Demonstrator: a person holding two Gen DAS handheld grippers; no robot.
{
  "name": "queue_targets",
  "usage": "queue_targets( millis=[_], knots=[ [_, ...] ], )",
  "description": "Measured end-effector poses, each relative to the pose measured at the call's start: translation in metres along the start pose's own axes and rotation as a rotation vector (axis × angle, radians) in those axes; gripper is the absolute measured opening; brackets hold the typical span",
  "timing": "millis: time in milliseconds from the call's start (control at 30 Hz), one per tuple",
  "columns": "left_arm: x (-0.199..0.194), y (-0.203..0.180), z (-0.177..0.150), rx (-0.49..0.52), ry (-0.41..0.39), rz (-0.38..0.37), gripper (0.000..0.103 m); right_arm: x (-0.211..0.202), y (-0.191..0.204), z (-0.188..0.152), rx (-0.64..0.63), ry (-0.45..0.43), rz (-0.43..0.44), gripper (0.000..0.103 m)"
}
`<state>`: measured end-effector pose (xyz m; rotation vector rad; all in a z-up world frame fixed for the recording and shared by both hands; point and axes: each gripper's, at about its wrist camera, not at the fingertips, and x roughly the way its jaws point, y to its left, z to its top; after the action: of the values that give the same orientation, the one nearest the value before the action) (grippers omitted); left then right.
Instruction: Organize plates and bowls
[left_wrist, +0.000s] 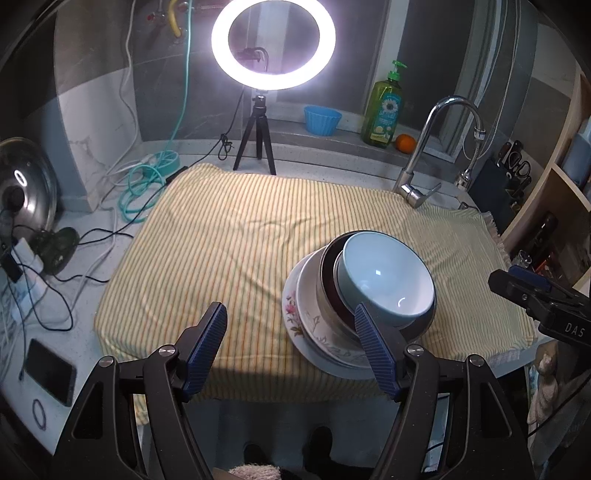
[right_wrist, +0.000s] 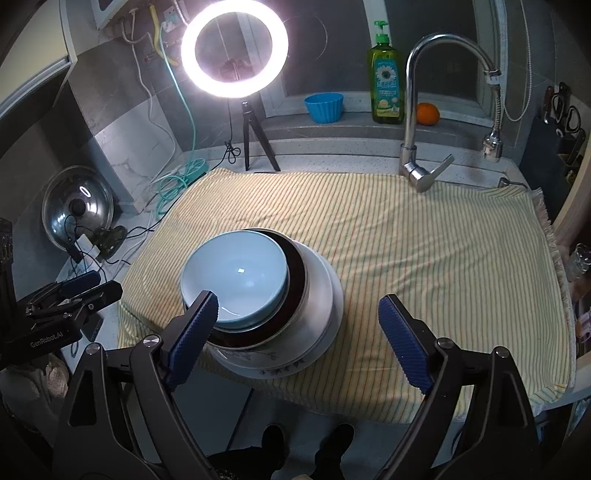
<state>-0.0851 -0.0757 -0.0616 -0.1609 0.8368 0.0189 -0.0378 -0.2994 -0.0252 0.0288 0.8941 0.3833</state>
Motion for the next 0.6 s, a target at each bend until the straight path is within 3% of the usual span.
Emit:
queue_targets(
  millis=[267, 600],
  knots=[
    [-0.003, -0.002, -0.003, 0.006, 0.001, -0.009, 0.072, -0.012, 0.006, -0.005, -0.016, -0.028, -0.066, 0.095],
    [-0.007, -0.003, -0.002, -0.001, -0.014, -0.019, 0.072, -0.018, 0.011, -0.004, -0.029, -0.047, -0.071, 0.095]
  ],
)
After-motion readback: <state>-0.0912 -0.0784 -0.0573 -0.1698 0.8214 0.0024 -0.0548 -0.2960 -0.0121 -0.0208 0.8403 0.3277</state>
